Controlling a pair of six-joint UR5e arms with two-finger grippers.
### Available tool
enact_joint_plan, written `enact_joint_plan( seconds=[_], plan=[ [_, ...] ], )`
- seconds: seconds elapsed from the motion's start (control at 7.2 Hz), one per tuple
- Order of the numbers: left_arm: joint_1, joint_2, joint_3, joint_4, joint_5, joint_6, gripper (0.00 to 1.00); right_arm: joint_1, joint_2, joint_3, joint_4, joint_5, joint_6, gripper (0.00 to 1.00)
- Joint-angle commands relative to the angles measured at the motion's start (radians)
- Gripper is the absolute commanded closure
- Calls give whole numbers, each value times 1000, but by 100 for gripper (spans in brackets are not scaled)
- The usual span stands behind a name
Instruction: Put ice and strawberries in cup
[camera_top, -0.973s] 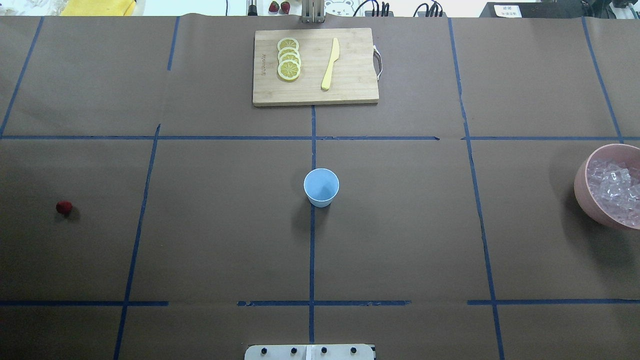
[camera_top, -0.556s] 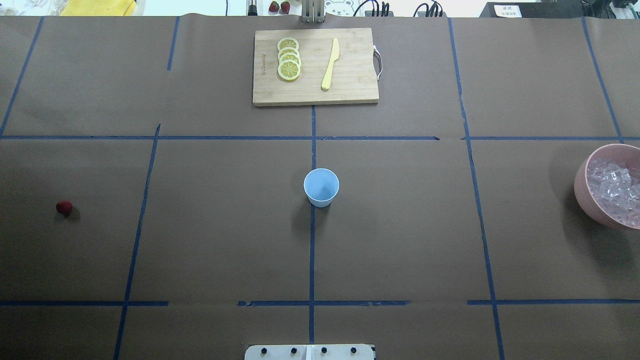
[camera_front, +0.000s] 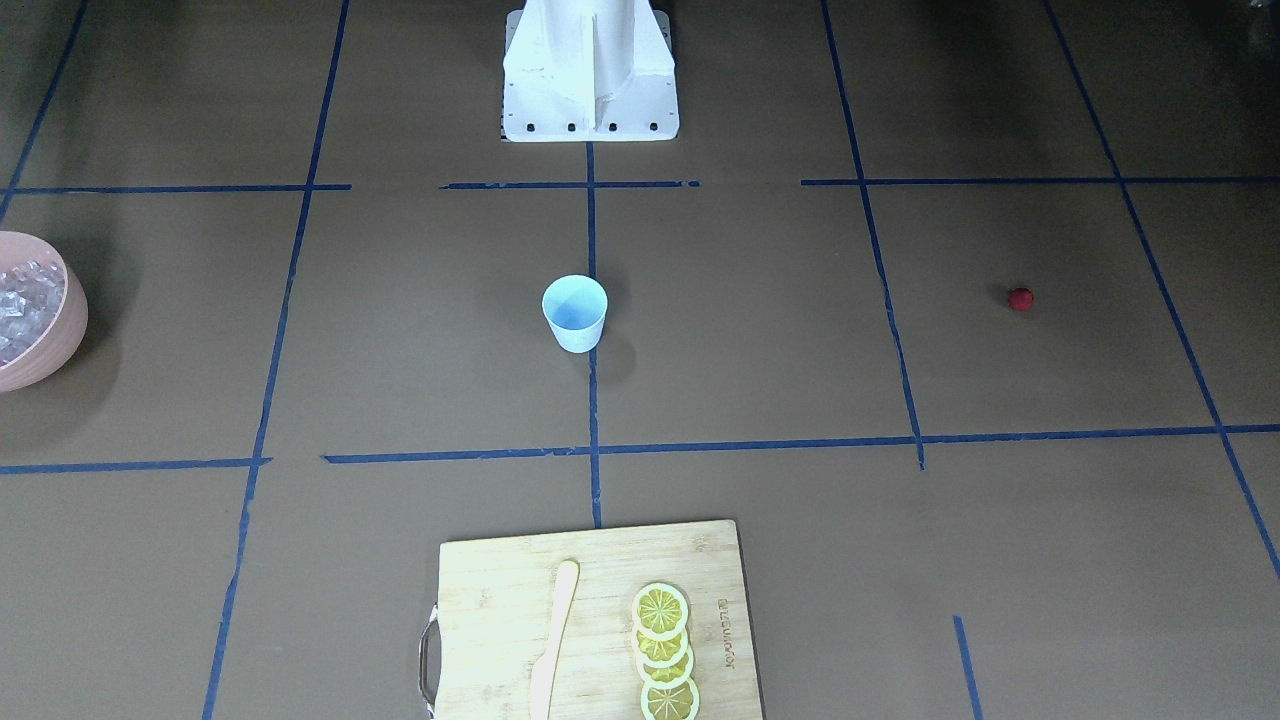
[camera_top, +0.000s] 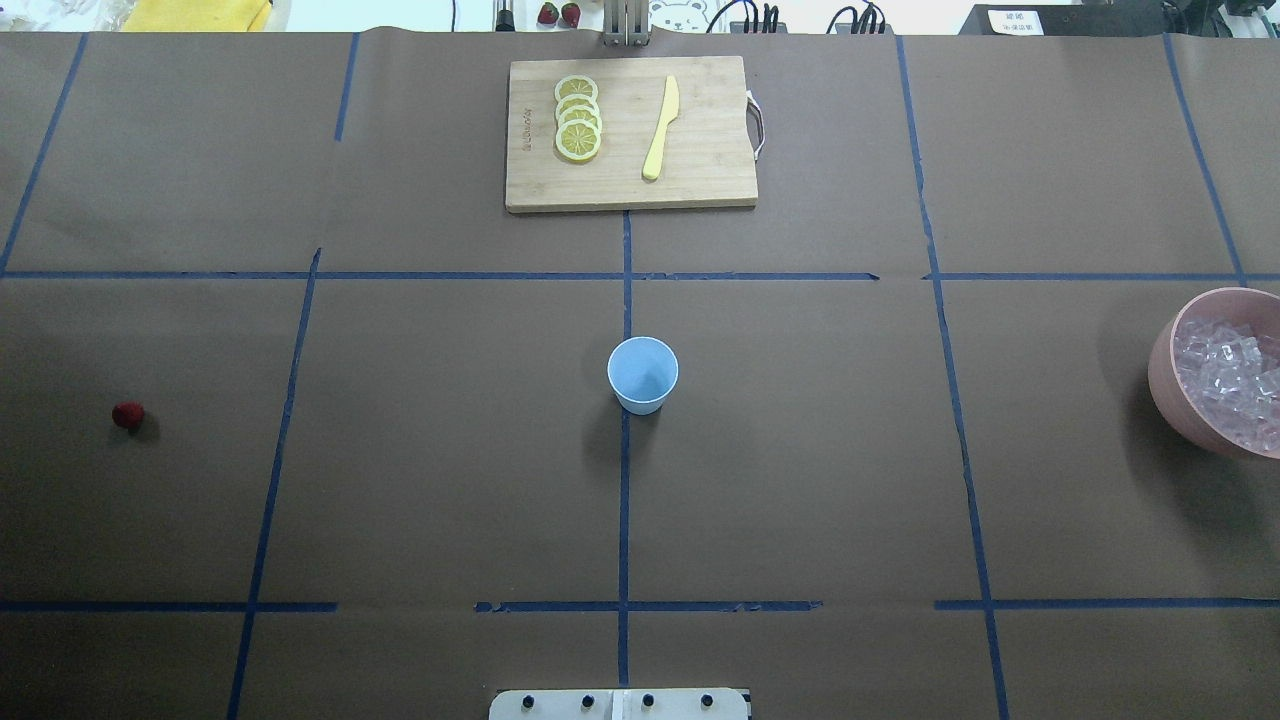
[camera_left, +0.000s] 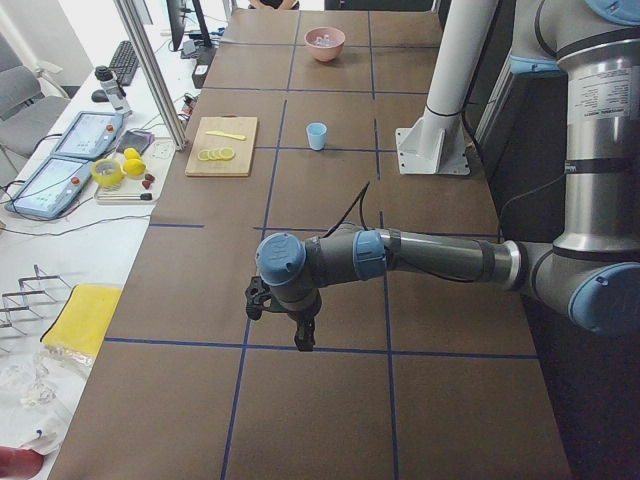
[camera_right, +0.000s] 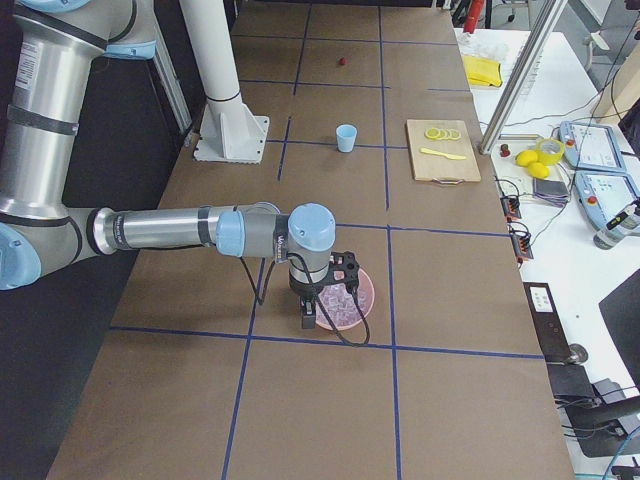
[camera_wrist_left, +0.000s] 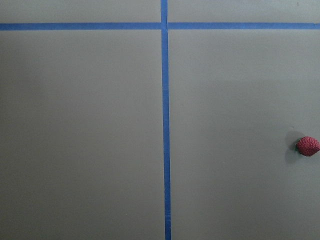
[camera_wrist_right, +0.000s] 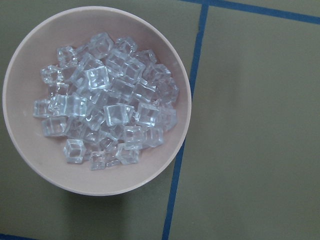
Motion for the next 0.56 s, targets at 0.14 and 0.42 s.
enact_joint_plan(
  seconds=[0.14,0.42],
  plan=[
    [0,4,-6,0,-2,2,0,-68,36,-6,2,20,5,2],
    [0,4,-9,0,0,2,0,-115,58,-16,2,20,25,3]
  ],
)
